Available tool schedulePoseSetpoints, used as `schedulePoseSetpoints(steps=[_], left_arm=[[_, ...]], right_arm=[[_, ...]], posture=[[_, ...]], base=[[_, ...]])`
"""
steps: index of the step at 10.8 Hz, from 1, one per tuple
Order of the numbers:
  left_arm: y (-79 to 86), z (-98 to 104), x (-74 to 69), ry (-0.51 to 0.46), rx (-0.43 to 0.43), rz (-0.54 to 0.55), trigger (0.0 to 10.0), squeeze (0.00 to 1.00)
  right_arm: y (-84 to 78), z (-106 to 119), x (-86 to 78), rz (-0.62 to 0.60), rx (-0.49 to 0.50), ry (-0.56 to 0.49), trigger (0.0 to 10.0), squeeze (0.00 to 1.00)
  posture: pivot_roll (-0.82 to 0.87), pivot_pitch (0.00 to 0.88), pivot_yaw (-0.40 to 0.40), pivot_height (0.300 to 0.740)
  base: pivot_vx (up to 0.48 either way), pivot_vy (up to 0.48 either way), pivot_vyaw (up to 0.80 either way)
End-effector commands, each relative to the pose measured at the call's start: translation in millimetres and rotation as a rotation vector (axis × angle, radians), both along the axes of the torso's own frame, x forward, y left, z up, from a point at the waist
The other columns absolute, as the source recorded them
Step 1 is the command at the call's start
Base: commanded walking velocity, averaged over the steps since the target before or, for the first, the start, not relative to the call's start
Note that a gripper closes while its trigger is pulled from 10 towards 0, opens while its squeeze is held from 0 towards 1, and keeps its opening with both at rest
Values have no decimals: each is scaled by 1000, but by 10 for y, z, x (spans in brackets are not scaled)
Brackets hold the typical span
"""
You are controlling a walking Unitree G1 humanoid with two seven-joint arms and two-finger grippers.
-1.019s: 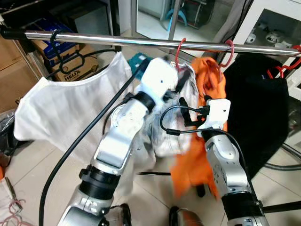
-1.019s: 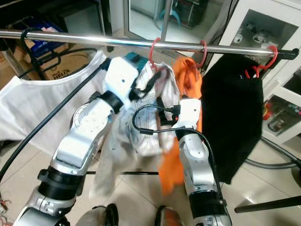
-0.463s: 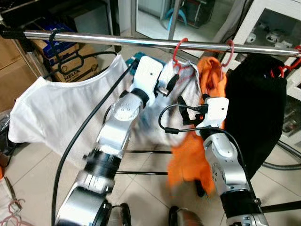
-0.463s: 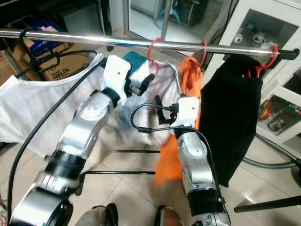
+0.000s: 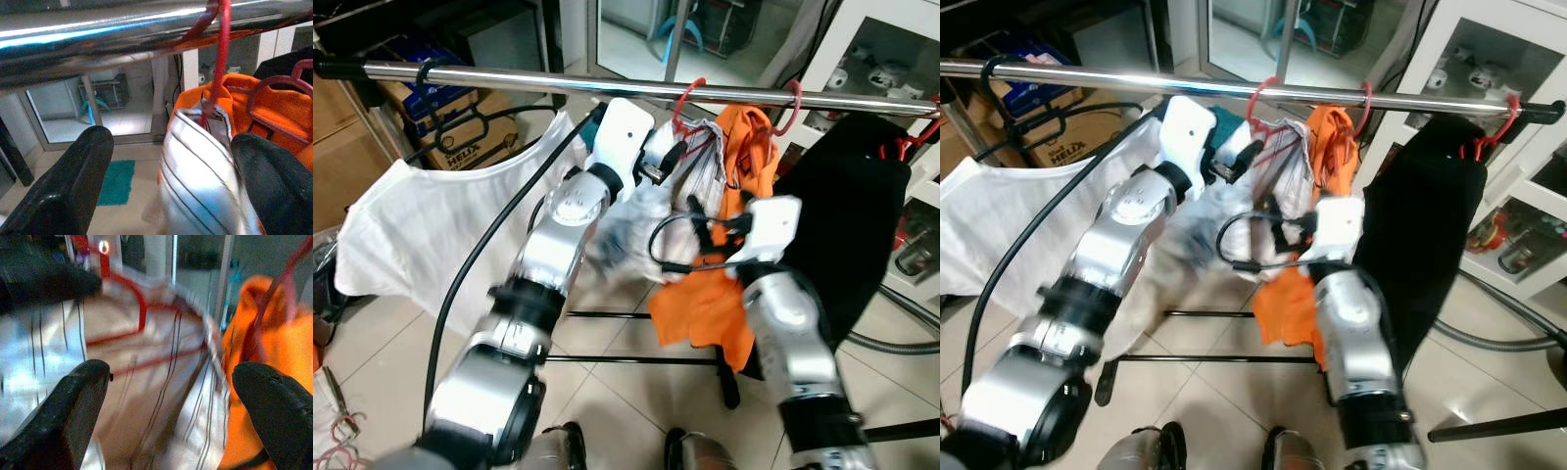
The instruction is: Hang hanger
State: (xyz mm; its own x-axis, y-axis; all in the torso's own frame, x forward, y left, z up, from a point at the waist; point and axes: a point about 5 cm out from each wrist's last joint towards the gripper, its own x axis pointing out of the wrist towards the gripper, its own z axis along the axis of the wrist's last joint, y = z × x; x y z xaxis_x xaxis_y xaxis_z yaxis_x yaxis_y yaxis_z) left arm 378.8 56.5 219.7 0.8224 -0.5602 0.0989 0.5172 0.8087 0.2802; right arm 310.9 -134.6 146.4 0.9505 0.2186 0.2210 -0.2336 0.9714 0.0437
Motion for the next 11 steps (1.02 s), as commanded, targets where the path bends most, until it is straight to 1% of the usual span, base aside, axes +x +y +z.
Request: schedulePoseSetpoints(steps=[1,2,3,5,7,10,11], left_arm=[[-32,30,18,-7,3,-26,10000,1000],[-59,-1,60,16,17,-49,10000,1000],[-80,-20,86,31,22,-61,10000,0],[-197,-13,118,69,2,-118,10000,0],[-298,53,130,59,-14,-172,10000,0],[-354,103,142,54,-9,-200,10000,0],[-379,169,153,43,-11,-209,10000,0]], right_arm=[[-61,66,-20,-7,22,-20,10000,0],[-77,167,-37,4,31,-53,10000,0],[-76,181,-46,15,31,-56,10000,0],[-30,130,-85,43,33,-35,10000,0],[8,102,-127,51,41,-16,10000,0],[29,70,-168,56,44,-1,10000,0],[33,64,-178,57,43,4,10000,0]], posture=[[-139,144,-46,740],[-146,142,-44,740],[-151,141,-41,740],[-162,141,-36,740],[-170,146,-29,740],[-182,162,-25,740],[-185,167,-26,740]], base=[[0,0,0],[0,0,0],[0,0,0],[0,0,0],[0,0,0],[0,0,0],[0,0,0]])
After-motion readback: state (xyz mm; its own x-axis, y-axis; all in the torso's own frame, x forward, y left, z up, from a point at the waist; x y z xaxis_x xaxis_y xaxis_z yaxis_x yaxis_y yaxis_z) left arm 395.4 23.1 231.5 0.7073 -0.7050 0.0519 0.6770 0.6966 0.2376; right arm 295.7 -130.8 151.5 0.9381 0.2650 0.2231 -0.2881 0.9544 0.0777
